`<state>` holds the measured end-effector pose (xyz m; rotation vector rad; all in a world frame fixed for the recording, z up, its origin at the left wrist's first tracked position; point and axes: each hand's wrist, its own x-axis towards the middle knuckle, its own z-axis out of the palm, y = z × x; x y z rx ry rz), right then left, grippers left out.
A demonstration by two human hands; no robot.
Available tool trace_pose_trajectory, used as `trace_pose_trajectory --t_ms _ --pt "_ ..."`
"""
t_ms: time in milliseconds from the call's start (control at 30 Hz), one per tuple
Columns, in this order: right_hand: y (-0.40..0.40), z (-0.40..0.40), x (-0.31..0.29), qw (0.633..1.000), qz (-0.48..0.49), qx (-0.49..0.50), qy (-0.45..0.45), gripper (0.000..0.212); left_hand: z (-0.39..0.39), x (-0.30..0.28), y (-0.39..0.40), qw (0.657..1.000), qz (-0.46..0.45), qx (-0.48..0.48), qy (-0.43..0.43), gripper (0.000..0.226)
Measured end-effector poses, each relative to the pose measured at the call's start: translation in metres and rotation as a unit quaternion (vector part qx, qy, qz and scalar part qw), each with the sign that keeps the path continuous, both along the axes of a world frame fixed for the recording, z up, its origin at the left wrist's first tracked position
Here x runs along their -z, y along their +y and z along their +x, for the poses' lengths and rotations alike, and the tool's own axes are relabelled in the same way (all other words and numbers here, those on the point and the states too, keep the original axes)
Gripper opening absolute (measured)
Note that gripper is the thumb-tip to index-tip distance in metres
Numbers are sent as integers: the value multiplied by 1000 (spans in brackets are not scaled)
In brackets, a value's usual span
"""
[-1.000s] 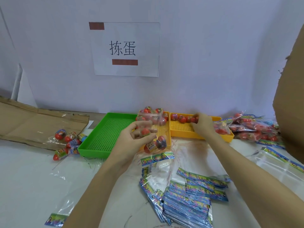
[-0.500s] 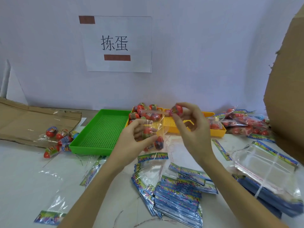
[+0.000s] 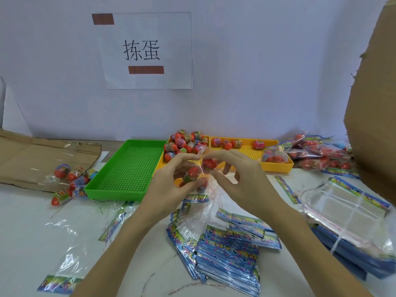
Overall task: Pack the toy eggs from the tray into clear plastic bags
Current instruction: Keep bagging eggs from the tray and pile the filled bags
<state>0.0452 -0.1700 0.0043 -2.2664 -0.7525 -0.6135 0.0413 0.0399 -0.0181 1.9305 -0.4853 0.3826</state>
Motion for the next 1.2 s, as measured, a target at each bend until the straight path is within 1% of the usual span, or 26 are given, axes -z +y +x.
trace_pose_trajectory --t_ms 67,133,233,333,400,567,700,767,833,933,1000,1067,1200 --pt "-1 -1 0 999 0 -19 28 24 -1 -1 0 1000 0 -4 0 49" --pt "-1 -2 1 999 -3 -29 37 23 -1 -1 -1 1000 -2 0 -1 48" --pt "-1 -2 2 999 -25 -8 25 29 -1 -1 -1 1000 -11 10 4 47" --pt "0 -1 1 1000 -22 -1 12 21 0 -1 0 999 -39 16 12 44" --pt "1 1 2 1000 -12 -5 2 14 0 -1 0 998 -61 20 16 42" --pt "7 1 7 999 42 -22 -3 13 1 -3 -1 995 -91 40 21 41" --pt "8 -2 7 997 58 0 -58 9 0 -3 -1 987 -136 58 57 41" --pt "10 -3 9 996 67 6 -58 8 -1 -2 -1 983 -137 69 96 40" --pt "11 -5 11 996 79 -3 -40 8 -2 -2 -4 979 -140 75 126 41" --pt "12 -6 10 995 94 -25 -13 8 -4 -3 -8 976 -167 40 131 32" --pt "12 -6 9 994 102 -29 -5 9 -3 -3 -8 977 -168 19 129 24" --pt "12 -5 8 995 103 -14 -2 7 -2 -2 -8 975 -171 22 137 17" --pt "10 -2 8 996 91 25 -5 5 -1 -3 -7 966 -202 20 160 13"
